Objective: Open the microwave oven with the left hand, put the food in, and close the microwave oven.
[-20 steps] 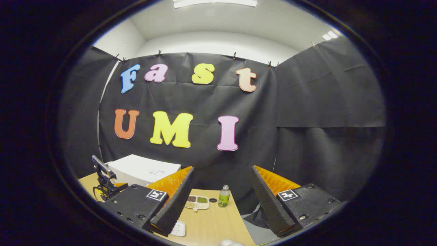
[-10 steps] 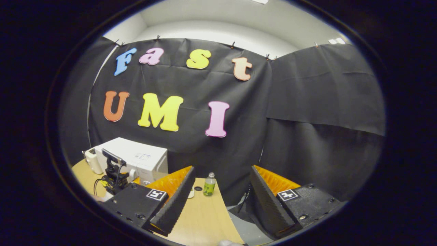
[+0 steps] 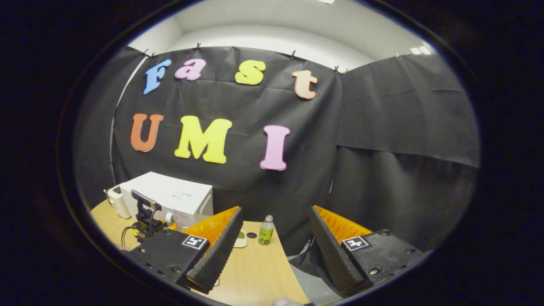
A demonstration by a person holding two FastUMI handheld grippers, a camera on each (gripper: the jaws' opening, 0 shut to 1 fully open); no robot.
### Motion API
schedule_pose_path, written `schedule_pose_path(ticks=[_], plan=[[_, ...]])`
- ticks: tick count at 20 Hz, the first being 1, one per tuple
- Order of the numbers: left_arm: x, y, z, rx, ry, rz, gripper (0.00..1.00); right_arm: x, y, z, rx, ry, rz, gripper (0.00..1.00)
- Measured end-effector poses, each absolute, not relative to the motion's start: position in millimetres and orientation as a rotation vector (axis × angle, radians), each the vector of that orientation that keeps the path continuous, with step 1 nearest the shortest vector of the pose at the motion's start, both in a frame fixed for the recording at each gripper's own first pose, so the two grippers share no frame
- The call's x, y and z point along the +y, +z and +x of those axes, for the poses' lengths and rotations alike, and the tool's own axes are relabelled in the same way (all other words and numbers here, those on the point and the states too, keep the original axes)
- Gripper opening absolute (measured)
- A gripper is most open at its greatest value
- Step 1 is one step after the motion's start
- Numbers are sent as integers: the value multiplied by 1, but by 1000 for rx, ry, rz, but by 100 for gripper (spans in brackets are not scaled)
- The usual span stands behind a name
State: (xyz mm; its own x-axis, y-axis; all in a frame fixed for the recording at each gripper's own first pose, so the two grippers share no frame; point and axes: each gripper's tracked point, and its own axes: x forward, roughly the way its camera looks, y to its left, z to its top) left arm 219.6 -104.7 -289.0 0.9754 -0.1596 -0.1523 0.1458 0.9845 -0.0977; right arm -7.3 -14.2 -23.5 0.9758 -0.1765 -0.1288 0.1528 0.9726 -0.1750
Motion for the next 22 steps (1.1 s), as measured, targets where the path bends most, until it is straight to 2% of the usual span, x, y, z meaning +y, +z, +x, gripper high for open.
schedule_pose_path(ticks=[1, 2, 3, 4, 5, 7, 8, 9, 10, 11, 12, 13, 16, 17, 20, 21, 22], plan=[[-104, -289, 217, 163, -149, -83, 20, -14, -25, -8, 146, -165, -160, 97], [-104, -288, 220, 160, -142, -83, 16, -12, -24, -8, 146, -164, -157, 100], [-103, -289, 221, 165, -137, -85, 16, -11, -24, -9, 145, -163, -155, 96], [-104, -289, 219, 162, -136, -82, 11, -8, -24, -10, 146, -155, -149, 96], [-103, -289, 218, 162, -138, -84, 11, -6, -26, -10, 155, -149, -147, 100], [-104, -290, 216, 166, -143, -73, 7, -6, -24, -12, 154, -151, -141, 96], [-103, -287, 218, 158, -152, -65, 7, -6, -23, -13, 155, -152, -141, 100], [-104, -289, 217, 167, -165, -79, 7, -6, -23, -16, 152, -152, -149, 96], [-105, -290, 215, 169, -177, -88, 7, -6, -21, -18, 147, -155, -159, 100], [-104, -291, 213, 177, -182, -87, 7, -7, -18, -20, 141, -155, -166, 96], [-102, -290, 203, 175, -175, -90, 7, -7, -14, -20, 137, -154, -169, 100], [-100, -292, 193, 170, -171, -76, 7, -7, -14, -20, 133, -152, -173, 96], [-91, -293, 162, 160, -192, -70, 7, -1, -16, -23, 134, -132, -182, 96], [-87, -294, 153, 175, -209, -86, 7, 3, -19, -23, 136, -121, -178, 100], [-72, -295, 122, 180, -232, -58, 7, 18, -23, -24, 147, -80, -155, 100], [-66, -294, 112, 173, -230, -63, 7, 23, -26, -23, 149, -66, -152, 96], [-62, -296, 105, 180, -228, -78, 8, 27, -26, -25, 148, -53, -150, 100]])
